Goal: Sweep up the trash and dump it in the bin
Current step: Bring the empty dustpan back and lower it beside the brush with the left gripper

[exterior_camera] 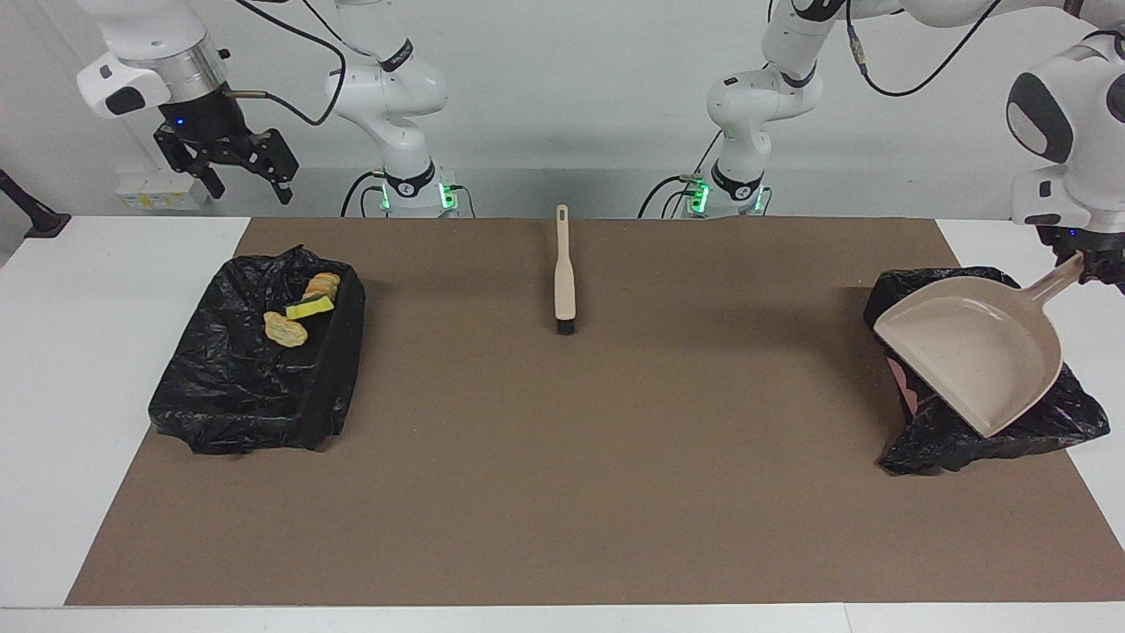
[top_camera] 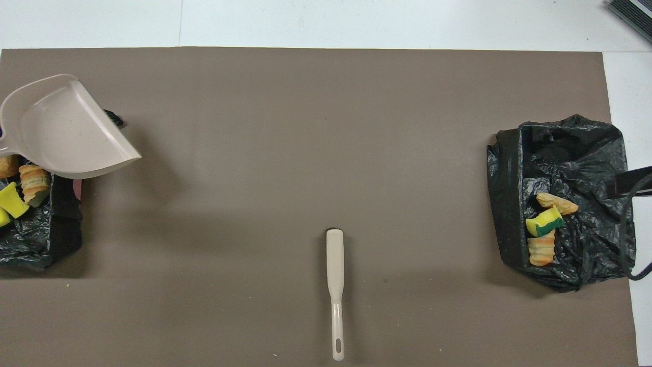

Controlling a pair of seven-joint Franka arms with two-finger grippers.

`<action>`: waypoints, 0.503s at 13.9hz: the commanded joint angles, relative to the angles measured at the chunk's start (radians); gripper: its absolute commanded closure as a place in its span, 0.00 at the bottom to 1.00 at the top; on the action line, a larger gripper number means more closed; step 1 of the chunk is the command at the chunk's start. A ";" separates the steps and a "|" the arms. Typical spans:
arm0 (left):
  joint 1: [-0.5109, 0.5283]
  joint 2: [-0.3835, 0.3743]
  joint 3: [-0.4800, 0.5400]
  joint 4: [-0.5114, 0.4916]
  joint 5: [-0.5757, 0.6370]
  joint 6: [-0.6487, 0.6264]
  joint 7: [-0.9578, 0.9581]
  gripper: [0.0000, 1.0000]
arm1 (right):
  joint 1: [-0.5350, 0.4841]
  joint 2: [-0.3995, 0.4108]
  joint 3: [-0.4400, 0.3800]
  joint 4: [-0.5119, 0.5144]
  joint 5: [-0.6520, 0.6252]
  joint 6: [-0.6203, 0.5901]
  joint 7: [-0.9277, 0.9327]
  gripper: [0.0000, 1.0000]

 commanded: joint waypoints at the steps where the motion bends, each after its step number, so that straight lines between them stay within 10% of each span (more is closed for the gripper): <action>1: -0.111 -0.082 0.016 -0.103 -0.087 -0.003 -0.229 1.00 | -0.010 -0.030 0.011 -0.034 -0.024 -0.002 -0.019 0.00; 7: -0.363 -0.109 0.014 -0.148 -0.276 0.116 -0.835 1.00 | -0.010 -0.032 0.014 -0.034 -0.022 -0.005 -0.015 0.00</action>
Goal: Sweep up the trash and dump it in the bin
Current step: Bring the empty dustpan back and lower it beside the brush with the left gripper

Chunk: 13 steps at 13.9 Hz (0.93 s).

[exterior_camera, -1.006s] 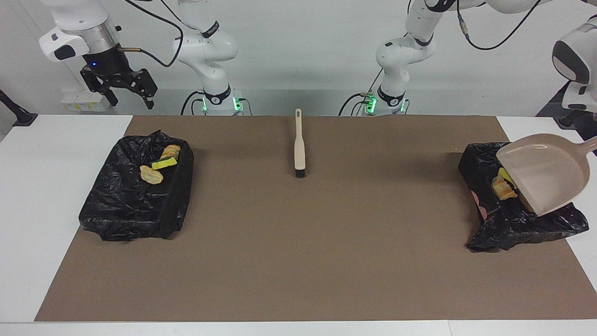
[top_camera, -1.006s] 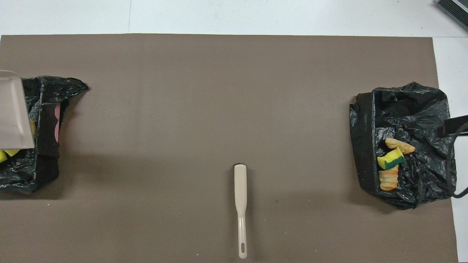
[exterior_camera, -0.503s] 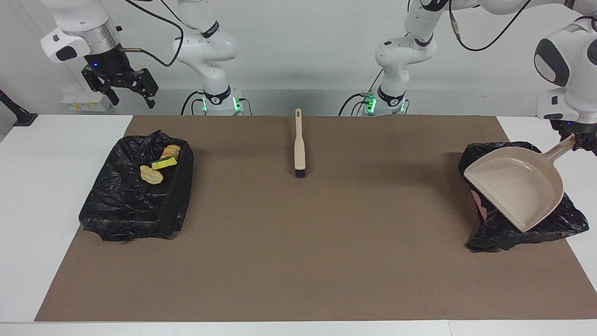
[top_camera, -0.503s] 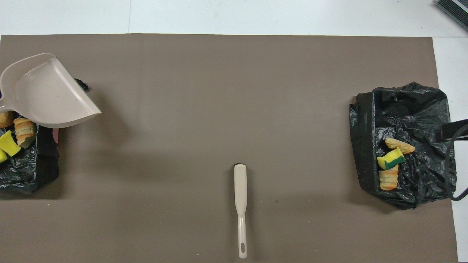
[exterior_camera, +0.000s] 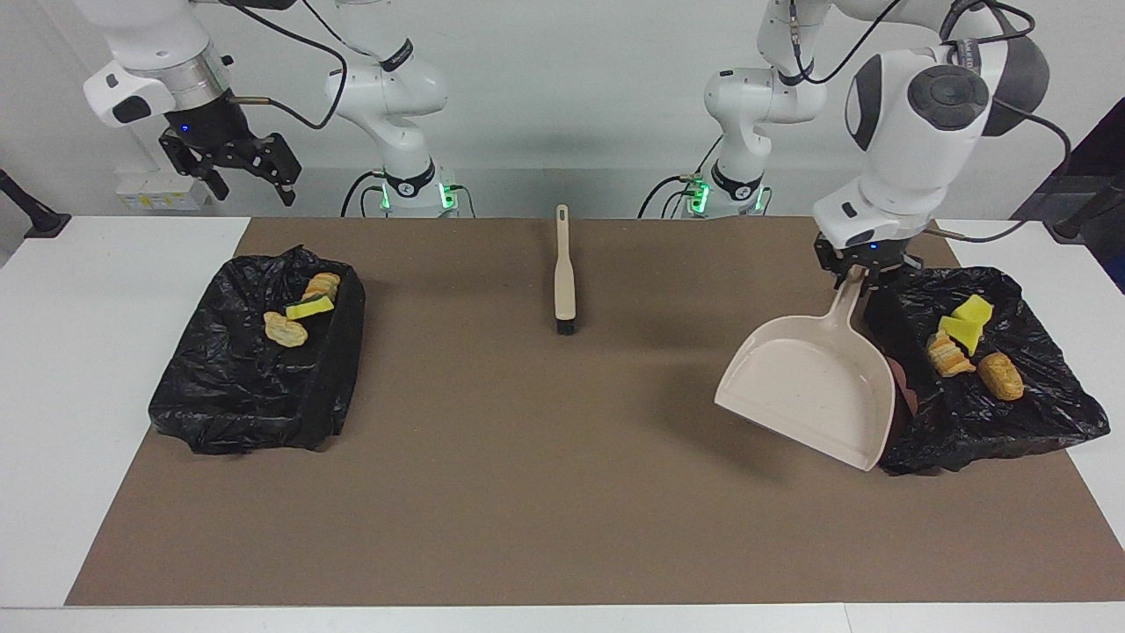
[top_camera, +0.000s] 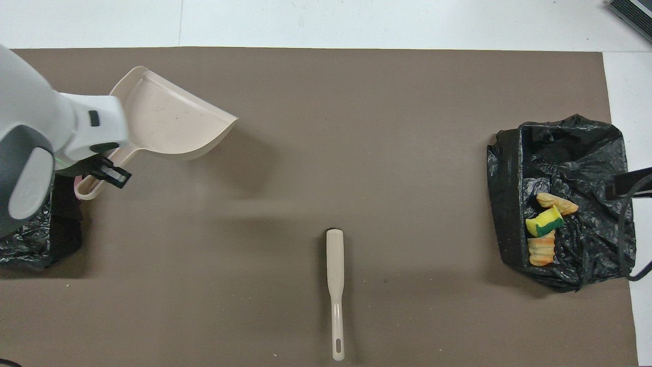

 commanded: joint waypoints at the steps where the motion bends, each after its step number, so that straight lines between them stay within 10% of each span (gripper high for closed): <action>1: -0.108 -0.038 0.020 -0.043 -0.050 0.081 -0.213 1.00 | -0.010 -0.029 0.014 -0.028 -0.021 -0.003 -0.015 0.00; 13: -0.398 0.228 0.020 -0.037 -0.134 0.435 -0.582 1.00 | -0.007 -0.029 0.016 -0.030 -0.015 -0.007 -0.018 0.00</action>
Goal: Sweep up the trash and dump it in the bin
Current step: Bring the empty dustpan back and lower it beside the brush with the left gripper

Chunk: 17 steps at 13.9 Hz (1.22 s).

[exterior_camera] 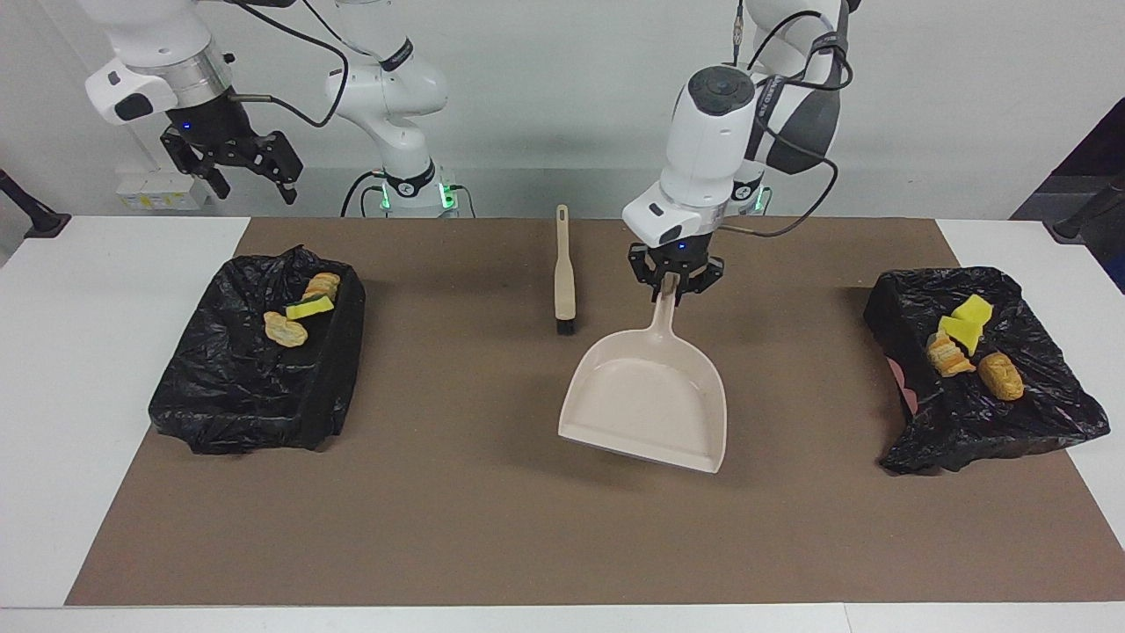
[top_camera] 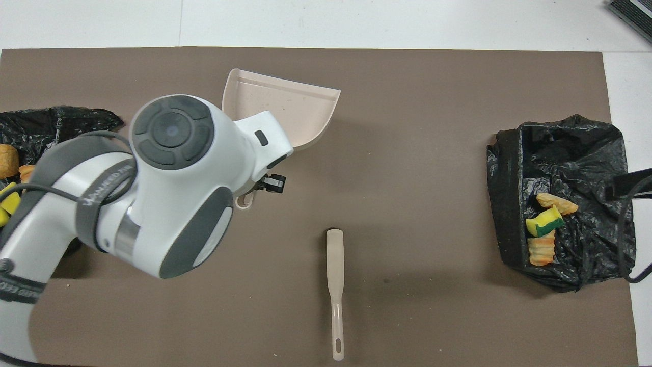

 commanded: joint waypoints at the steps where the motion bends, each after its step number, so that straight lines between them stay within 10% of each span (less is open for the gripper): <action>1: -0.038 0.058 0.019 -0.004 -0.014 0.092 -0.044 1.00 | -0.008 -0.024 0.008 -0.025 -0.013 -0.005 -0.015 0.00; 6: -0.144 0.170 0.028 0.008 -0.001 0.160 -0.252 1.00 | -0.003 -0.024 0.008 -0.025 -0.007 0.003 -0.013 0.00; 8: -0.121 0.171 0.030 0.011 -0.010 0.163 -0.254 0.56 | -0.003 -0.024 0.008 -0.025 -0.007 0.003 -0.013 0.00; 9: -0.120 0.158 0.030 0.003 -0.010 0.143 -0.257 0.11 | -0.003 -0.024 0.008 -0.025 -0.007 0.003 -0.013 0.00; 10: -0.118 0.141 0.030 -0.003 -0.011 0.137 -0.251 0.00 | -0.003 -0.024 0.010 -0.025 -0.005 0.003 -0.013 0.00; 17: 0.018 0.010 0.043 0.015 -0.010 -0.067 -0.244 0.00 | -0.002 -0.024 0.010 -0.025 -0.004 0.003 -0.013 0.00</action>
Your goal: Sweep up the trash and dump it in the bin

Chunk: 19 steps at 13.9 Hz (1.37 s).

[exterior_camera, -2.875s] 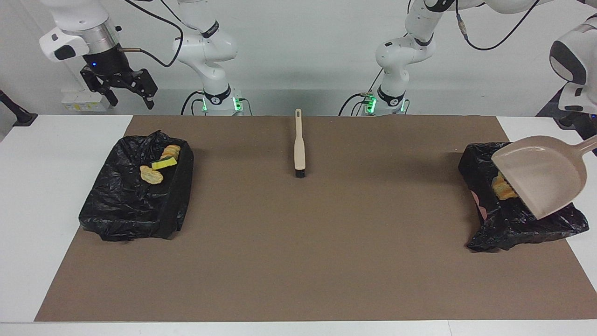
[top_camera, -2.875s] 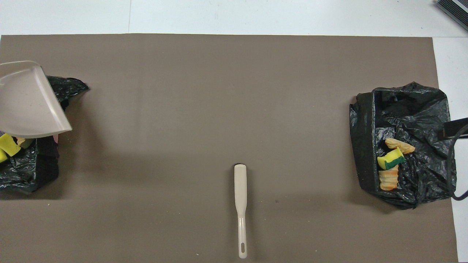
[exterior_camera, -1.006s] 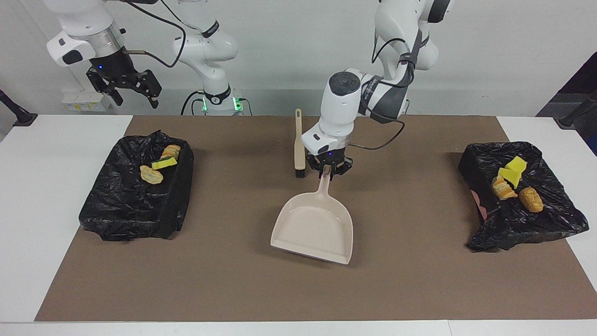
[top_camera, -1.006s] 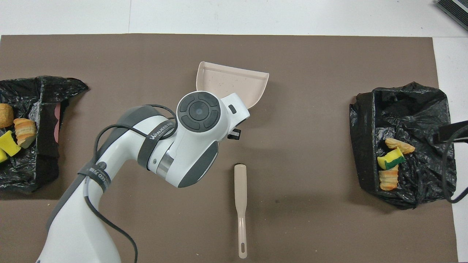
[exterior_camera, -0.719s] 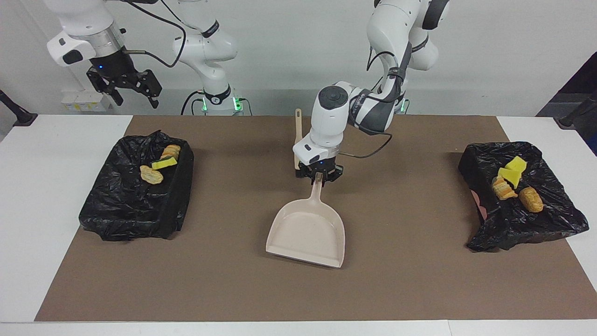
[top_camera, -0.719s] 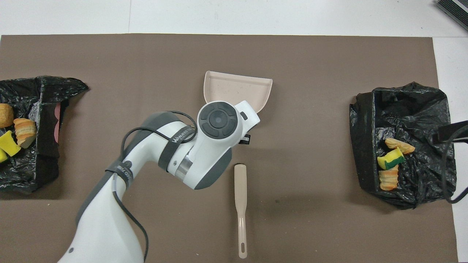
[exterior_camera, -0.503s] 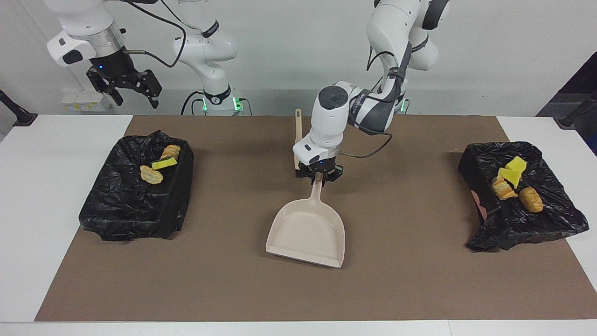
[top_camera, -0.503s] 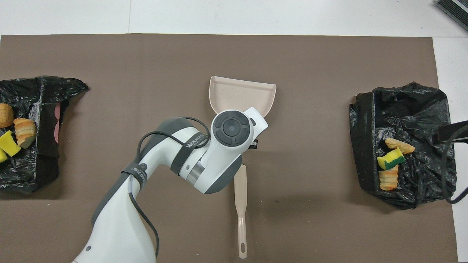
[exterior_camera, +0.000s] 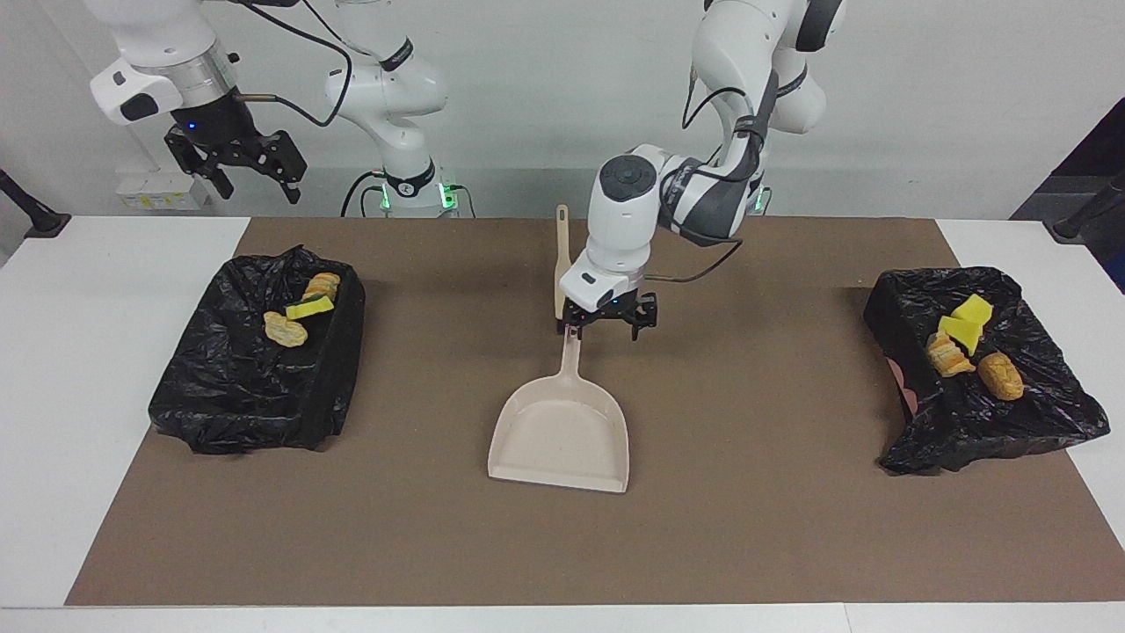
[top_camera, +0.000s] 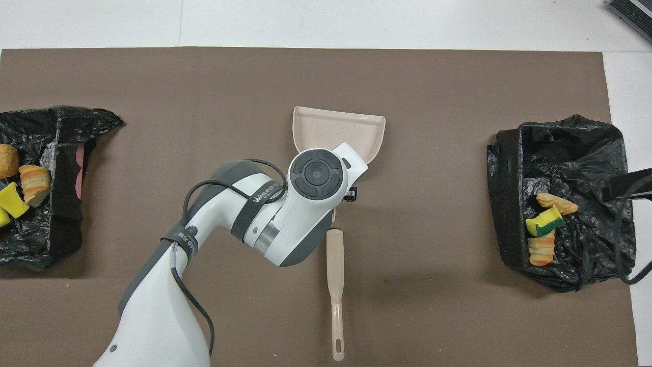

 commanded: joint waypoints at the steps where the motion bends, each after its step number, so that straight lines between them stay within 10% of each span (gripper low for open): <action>1: 0.090 -0.050 -0.006 -0.006 -0.009 -0.046 0.025 0.00 | -0.002 -0.023 0.005 -0.025 -0.004 0.004 -0.013 0.00; 11: 0.498 -0.167 -0.001 0.029 -0.063 -0.167 0.560 0.00 | -0.004 -0.023 0.005 -0.028 -0.007 0.018 -0.015 0.00; 19: 0.530 -0.301 0.037 0.045 -0.049 -0.424 0.615 0.00 | -0.002 -0.023 0.004 -0.029 -0.007 0.015 -0.015 0.00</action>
